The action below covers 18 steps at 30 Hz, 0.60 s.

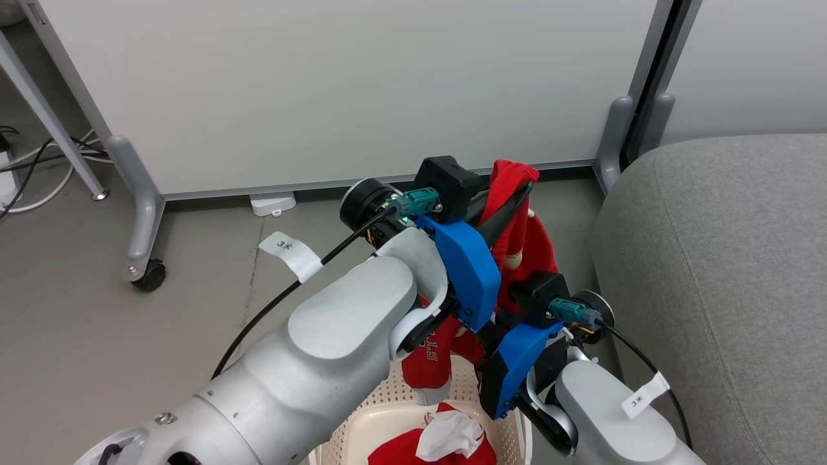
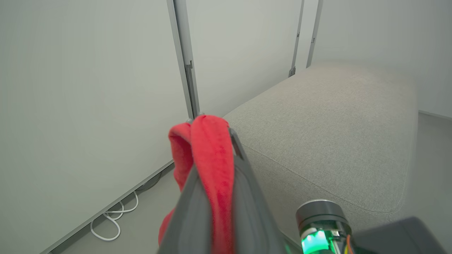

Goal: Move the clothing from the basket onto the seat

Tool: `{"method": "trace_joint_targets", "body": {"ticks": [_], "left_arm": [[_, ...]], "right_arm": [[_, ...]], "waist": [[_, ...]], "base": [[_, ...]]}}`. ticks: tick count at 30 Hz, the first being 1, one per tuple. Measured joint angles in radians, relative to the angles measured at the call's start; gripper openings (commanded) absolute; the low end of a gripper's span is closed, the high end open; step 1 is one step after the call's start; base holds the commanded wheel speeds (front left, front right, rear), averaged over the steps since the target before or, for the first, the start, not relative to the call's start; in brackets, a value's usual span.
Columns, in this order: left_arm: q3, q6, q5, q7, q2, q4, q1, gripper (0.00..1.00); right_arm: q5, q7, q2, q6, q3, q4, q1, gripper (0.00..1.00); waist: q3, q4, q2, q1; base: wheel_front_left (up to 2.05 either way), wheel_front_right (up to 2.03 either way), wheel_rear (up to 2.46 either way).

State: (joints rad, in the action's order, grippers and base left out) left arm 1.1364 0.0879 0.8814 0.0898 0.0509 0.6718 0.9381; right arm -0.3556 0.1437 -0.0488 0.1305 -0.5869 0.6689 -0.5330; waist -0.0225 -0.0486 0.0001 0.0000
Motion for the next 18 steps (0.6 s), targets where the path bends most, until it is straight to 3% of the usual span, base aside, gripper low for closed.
{"method": "trace_joint_targets", "body": {"ticks": [15,16,17,18], "left_arm": [[0.014,-0.003,0.023,0.010,0.000,0.024,0.002,0.00],[0.015,-0.003,0.024,0.010,0.000,0.026,0.002,0.35],[0.016,-0.004,0.024,0.010,0.000,0.027,0.002,0.55],[0.018,-0.005,0.025,0.011,0.000,0.027,0.002,0.85]], "right_arm": [[0.001,0.018,0.000,0.000,-0.015,0.034,-0.009,0.00],[0.001,0.018,0.000,0.000,-0.015,0.034,-0.009,0.00],[0.003,0.018,0.000,0.000,-0.015,0.035,-0.008,0.00],[0.004,0.017,0.000,0.000,-0.015,0.035,-0.008,0.00]], "waist": [[0.016,0.019,0.0000,0.0000],[0.017,0.021,0.0000,0.0000],[0.017,0.022,0.0000,0.0000],[0.018,0.024,0.0000,0.0000]], "base": [[0.00,0.00,0.00],[0.00,0.00,0.00],[0.00,0.00,0.00],[0.00,0.00,0.00]]}}
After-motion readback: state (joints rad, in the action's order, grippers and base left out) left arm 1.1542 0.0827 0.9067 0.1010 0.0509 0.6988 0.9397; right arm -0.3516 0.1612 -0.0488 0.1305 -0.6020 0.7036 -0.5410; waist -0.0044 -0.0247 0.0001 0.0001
